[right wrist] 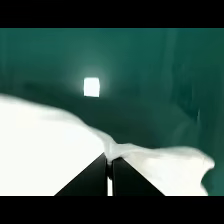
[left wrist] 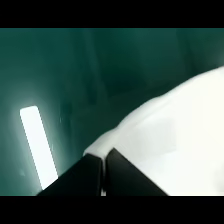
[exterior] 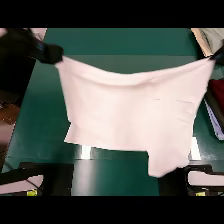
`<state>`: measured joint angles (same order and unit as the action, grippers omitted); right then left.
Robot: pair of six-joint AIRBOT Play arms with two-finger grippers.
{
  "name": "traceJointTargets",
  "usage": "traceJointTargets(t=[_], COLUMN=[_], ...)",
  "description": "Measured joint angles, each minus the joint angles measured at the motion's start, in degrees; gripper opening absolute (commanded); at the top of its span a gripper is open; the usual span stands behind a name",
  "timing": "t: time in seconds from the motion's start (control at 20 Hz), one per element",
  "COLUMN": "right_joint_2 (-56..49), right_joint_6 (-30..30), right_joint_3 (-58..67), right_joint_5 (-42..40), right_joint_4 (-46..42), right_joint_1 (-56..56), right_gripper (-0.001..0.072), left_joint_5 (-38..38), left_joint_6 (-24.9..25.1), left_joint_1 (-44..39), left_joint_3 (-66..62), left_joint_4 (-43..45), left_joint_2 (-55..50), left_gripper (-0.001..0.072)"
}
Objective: Fold the shirts.
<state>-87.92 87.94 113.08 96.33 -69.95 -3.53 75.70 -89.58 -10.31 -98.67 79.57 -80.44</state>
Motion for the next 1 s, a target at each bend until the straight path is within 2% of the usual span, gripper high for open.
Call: traceJointTargets(t=[0.1,0.25,0.5,0.8,1.0], right_joint_2=[-6.2,-12.1,-14.8,-15.2,-12.5], right_joint_6=[0.3,0.5,0.6,-0.4,-2.0], right_joint_3=[0.0,0.0,0.0,-0.9,-8.3], right_joint_5=[-1.1,-7.3,-18.0,-19.3,-19.0], right_joint_4=[-3.2,-6.0,-7.3,-7.8,-8.2], right_joint_1=[2.1,3.2,1.5,-0.3,0.1], right_gripper=[0.0019,0.0019,0.0019,0.0018,0.0018], left_joint_5=[-3.1,-11.2,-22.8,-26.4,-26.9], left_joint_6=[0.0,0.0,0.0,-0.1,-0.1], left_joint_1=[0.0,0.0,0.0,0.7,1.0], left_joint_3=[0.8,1.4,1.7,2.7,6.5], left_joint_4=[1.1,3.7,9.5,13.0,13.2], left_joint_2=[-4.8,-8.9,-11.0,-12.6,-13.1], left_gripper=[0.0021,0.0021,0.0021,0.0021,0.0021])
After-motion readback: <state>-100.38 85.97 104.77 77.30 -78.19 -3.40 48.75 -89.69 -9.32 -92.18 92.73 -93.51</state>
